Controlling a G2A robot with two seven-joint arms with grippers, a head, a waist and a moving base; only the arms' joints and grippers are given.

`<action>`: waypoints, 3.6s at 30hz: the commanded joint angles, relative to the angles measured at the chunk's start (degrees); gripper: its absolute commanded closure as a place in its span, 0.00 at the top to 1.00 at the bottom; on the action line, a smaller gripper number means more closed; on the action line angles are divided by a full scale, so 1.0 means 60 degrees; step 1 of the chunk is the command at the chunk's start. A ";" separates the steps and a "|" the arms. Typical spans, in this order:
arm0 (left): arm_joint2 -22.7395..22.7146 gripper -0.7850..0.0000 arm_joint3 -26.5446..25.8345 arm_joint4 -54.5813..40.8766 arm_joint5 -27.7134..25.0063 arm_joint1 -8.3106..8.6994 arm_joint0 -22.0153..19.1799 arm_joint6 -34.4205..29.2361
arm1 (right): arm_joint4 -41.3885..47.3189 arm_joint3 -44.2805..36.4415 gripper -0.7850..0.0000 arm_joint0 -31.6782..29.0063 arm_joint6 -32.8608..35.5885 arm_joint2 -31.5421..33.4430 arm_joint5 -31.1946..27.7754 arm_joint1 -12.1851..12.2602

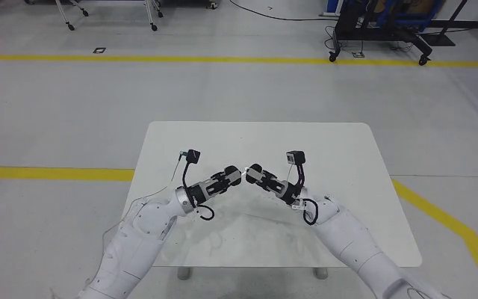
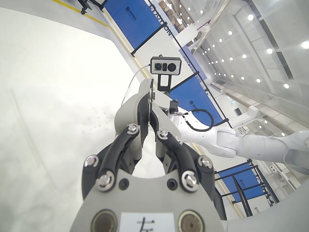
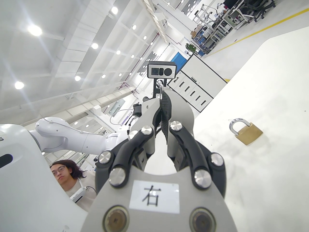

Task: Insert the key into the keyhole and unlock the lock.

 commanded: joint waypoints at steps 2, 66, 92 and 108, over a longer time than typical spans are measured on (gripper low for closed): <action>-0.0028 0.00 -0.0031 0.0028 -0.0017 0.0010 0.0016 0.0001 | 0.0056 0.0017 0.00 -0.0040 0.0274 0.0069 0.0000 -0.0019; -0.0243 1.00 -0.0087 0.0518 0.0255 0.0450 -0.0430 -0.1765 | 0.0778 0.0322 0.00 0.0485 0.2672 -0.0427 0.0000 0.0513; -0.1580 1.00 -0.3613 0.8361 0.3315 0.1011 0.1713 -0.0725 | -0.2146 -0.0213 0.00 -0.0380 0.0512 0.1637 0.0000 0.0894; 0.0502 0.73 -0.2265 1.0133 0.4395 0.0637 0.0436 -0.2015 | -0.2146 -0.0213 0.00 -0.0380 0.0512 0.1637 0.0000 0.0894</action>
